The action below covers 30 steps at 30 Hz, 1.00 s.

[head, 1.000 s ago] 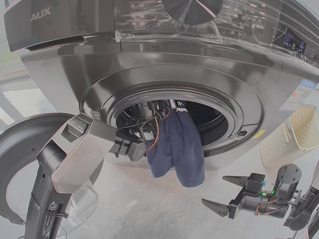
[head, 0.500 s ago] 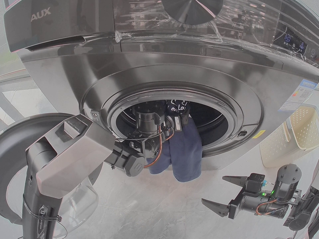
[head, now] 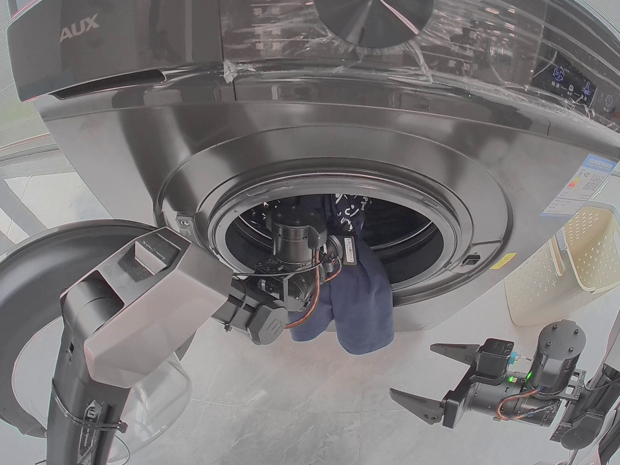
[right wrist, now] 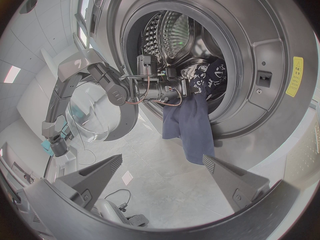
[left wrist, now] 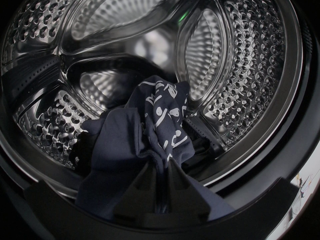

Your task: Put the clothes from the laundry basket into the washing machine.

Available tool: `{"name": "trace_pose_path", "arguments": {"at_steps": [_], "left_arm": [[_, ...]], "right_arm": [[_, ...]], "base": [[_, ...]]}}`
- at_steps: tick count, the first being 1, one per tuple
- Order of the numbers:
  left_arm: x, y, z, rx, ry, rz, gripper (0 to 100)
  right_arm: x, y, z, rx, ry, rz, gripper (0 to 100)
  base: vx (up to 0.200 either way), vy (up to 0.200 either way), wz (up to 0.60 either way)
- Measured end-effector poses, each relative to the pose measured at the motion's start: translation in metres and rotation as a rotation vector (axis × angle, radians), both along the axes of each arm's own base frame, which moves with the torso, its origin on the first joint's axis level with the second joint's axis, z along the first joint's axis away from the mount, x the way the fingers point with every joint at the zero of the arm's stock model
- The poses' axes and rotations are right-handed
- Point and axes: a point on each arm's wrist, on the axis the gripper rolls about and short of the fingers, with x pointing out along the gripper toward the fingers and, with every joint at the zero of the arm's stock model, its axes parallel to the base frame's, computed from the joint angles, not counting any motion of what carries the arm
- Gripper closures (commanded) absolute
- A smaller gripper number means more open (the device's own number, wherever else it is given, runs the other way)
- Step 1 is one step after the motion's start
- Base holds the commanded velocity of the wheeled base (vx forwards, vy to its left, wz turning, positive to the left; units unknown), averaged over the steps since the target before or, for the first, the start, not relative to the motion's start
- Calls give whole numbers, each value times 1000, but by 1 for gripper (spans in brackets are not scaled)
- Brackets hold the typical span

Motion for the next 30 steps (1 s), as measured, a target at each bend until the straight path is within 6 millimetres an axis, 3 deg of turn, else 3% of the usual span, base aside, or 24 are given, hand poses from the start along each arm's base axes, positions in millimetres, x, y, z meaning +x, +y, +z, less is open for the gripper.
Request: {"name": "trace_pose_path", "arguments": {"at_steps": [5, 13, 19, 20, 30], "left_arm": [[7, -8, 12, -63, -44, -6, 100], [25, -19, 50, -228, -183, 10, 100], [33, -21, 62, -288, -243, 23, 100], [34, -21, 60, -288, -242, 26, 0], [25, -21, 35, -227, -162, 17, 0]], "right_arm": [[0, 0, 0, 0, -1, 1, 0], [0, 0, 0, 1, -1, 1, 0], [0, 0, 0, 0, -1, 0, 0], [0, 0, 0, 1, -1, 0, 0], [0, 0, 0, 1, -1, 0, 0]], "base": [[0, 0, 0], [0, 0, 0], [0, 0, 0], [0, 0, 0], [0, 0, 0]]}}
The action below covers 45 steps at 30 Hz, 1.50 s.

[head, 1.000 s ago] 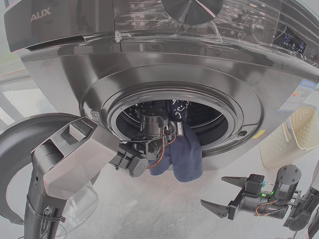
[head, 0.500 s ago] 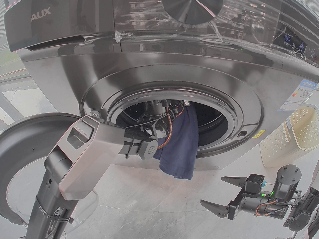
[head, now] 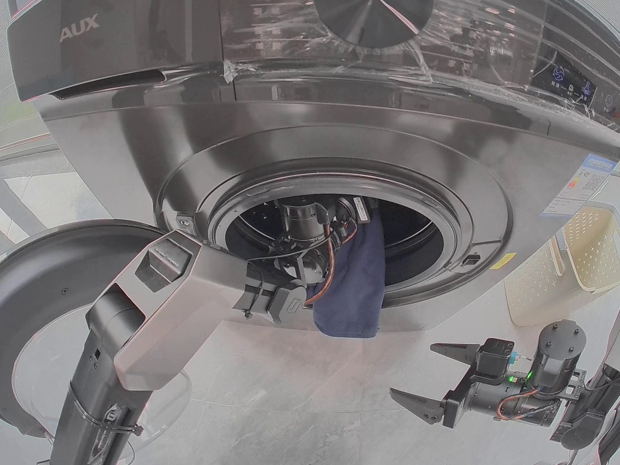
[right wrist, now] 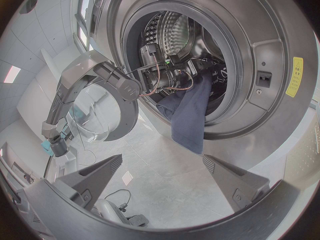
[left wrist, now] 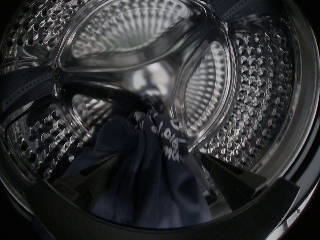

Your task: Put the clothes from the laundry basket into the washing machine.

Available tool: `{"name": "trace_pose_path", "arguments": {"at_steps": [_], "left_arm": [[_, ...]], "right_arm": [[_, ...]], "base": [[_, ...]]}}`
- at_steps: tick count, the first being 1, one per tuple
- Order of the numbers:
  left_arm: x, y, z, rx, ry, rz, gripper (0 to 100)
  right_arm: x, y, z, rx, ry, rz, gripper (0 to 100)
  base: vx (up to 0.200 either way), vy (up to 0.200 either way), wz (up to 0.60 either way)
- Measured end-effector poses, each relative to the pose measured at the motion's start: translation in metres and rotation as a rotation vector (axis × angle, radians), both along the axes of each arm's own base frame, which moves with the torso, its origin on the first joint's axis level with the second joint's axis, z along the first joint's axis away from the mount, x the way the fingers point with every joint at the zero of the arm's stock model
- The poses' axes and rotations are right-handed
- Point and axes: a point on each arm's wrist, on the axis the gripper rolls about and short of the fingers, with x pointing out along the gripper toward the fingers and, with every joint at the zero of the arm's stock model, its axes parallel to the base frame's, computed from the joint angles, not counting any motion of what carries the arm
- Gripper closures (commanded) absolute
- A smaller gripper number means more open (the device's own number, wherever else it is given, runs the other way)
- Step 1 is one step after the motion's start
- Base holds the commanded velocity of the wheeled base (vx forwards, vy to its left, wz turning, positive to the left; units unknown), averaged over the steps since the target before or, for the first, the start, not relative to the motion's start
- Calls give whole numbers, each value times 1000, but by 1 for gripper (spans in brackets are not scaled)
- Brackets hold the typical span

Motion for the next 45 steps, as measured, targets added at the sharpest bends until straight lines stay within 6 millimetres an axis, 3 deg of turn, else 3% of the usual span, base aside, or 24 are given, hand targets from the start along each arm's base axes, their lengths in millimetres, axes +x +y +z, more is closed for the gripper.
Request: {"name": "trace_pose_path", "arguments": {"at_steps": [13, 14, 29, 39, 42, 43, 45], "left_arm": [[-39, 27, -28, 224, 159, -70, 0], [-39, 28, -30, 233, 166, -73, 100], [-13, 14, -39, 209, 117, -73, 100], [16, 2, 7, 45, -66, 17, 100], [23, 3, 11, 14, -89, 48, 100], [24, 3, 11, 9, -93, 53, 0], [25, 2, 11, 3, -98, 55, 0]], "right_arm": [[0, 1, 0, -1, 2, 2, 0], [-1, 1, 0, -1, 1, 3, 0], [-1, 1, 0, 0, 1, 7, 0], [0, 2, 1, 4, -2, 7, 0], [0, 2, 1, 4, -2, 7, 0], [0, 2, 1, 4, -2, 7, 0], [0, 2, 1, 4, -2, 7, 0]], "base": [[0, 0, 0], [0, 0, 0], [0, 0, 0], [0, 0, 0], [0, 0, 0], [0, 0, 0], [0, 0, 0]]}}
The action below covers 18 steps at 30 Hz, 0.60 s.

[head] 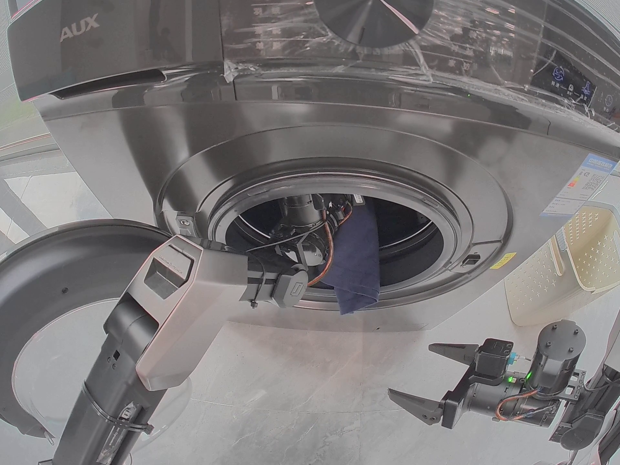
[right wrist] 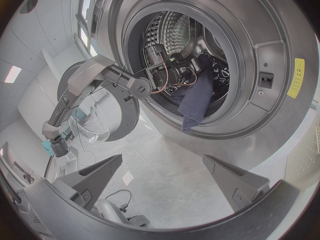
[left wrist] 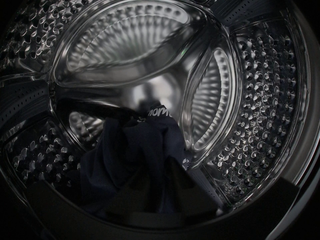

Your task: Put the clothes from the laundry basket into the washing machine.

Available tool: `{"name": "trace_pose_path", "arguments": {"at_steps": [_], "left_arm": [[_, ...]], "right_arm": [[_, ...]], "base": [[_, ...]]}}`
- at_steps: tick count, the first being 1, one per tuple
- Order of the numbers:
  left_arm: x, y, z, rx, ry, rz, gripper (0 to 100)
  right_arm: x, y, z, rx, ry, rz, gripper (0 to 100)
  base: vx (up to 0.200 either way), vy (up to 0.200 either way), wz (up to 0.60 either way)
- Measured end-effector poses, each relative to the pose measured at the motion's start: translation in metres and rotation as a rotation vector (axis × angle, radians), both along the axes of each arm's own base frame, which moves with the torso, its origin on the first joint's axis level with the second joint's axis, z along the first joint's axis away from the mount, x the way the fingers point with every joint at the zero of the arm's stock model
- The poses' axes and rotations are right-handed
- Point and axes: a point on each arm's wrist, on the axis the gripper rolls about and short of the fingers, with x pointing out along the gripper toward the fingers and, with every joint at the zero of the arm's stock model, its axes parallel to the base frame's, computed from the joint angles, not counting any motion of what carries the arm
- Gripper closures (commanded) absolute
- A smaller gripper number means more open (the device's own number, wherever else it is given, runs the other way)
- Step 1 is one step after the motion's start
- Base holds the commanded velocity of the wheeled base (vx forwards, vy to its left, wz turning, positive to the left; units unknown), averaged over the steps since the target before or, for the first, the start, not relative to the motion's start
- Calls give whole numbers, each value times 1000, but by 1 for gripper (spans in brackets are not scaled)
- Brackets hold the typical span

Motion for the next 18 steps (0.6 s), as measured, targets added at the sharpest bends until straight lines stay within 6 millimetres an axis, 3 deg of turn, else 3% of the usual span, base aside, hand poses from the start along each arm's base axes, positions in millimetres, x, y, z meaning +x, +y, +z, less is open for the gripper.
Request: {"name": "trace_pose_path", "arguments": {"at_steps": [10, 18], "left_arm": [[-10, -6, 4, 7, 14, -15, 0], [-35, 7, -31, 170, 206, -25, 0]], "right_arm": [[0, -1, 0, 0, 1, -3, 0], [0, 0, 0, -1, 1, -2, 0]], "base": [[0, 0, 0], [0, 0, 0]]}}
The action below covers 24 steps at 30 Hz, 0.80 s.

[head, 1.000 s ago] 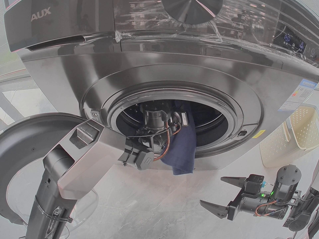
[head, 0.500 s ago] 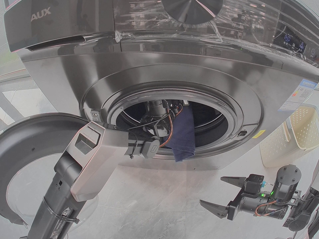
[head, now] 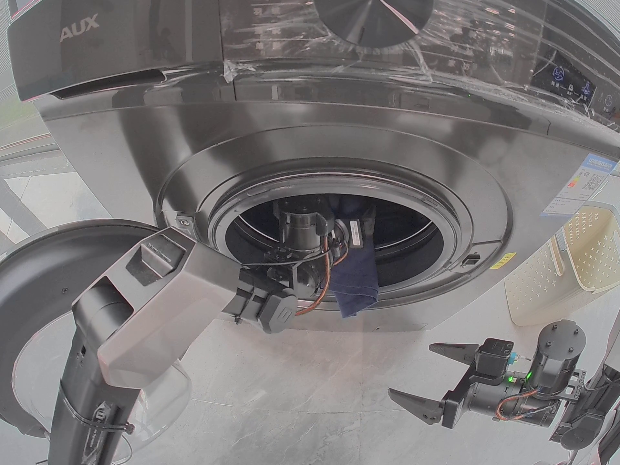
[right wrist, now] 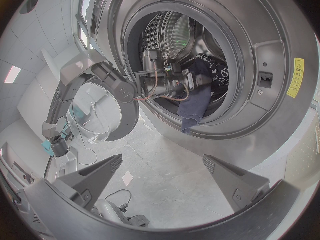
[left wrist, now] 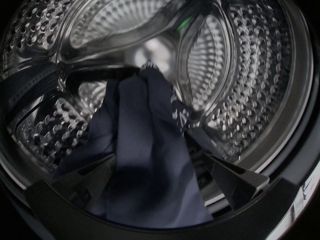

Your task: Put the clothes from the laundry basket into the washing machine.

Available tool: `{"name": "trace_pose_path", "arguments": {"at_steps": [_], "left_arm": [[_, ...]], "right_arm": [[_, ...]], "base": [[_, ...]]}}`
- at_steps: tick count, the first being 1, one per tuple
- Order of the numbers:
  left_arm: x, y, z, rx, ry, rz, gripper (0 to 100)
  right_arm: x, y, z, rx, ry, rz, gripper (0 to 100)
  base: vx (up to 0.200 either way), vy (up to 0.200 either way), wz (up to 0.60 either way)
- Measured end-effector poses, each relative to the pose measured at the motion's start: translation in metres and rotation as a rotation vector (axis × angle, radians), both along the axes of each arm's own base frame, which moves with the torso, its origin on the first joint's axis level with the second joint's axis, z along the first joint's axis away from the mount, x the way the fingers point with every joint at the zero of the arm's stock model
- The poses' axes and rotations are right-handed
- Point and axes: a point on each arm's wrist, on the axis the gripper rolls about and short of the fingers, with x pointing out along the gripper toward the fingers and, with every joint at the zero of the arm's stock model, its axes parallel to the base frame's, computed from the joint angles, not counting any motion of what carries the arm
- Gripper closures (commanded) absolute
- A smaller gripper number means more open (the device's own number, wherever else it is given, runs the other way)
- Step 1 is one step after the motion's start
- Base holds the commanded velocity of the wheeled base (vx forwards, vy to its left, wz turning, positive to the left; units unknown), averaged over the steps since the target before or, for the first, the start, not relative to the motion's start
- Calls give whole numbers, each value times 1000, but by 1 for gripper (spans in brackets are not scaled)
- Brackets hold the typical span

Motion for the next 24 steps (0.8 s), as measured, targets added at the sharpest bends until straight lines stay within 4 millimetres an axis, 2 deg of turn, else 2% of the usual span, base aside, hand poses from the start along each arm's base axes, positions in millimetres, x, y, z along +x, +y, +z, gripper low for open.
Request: {"name": "trace_pose_path", "arguments": {"at_steps": [3, 4, 8, 18, 24], "left_arm": [[-11, 8, -10, 62, 56, -7, 0], [-14, 10, -13, 76, 68, -10, 100], [-20, 14, -18, 106, 93, -19, 100], [-6, 12, -14, 92, 66, -30, 100], [8, 3, 12, -19, -29, -25, 100]], "right_arm": [[0, 0, 0, 0, 0, 0, 0], [0, 0, 0, 0, 0, 0, 0], [0, 0, 0, 0, 0, 1, 0], [0, 1, 0, 1, -2, 1, 0], [0, 1, 0, 2, -2, 1, 0]], "base": [[0, 0, 0], [0, 0, 0], [0, 0, 0], [0, 0, 0], [0, 0, 0]]}}
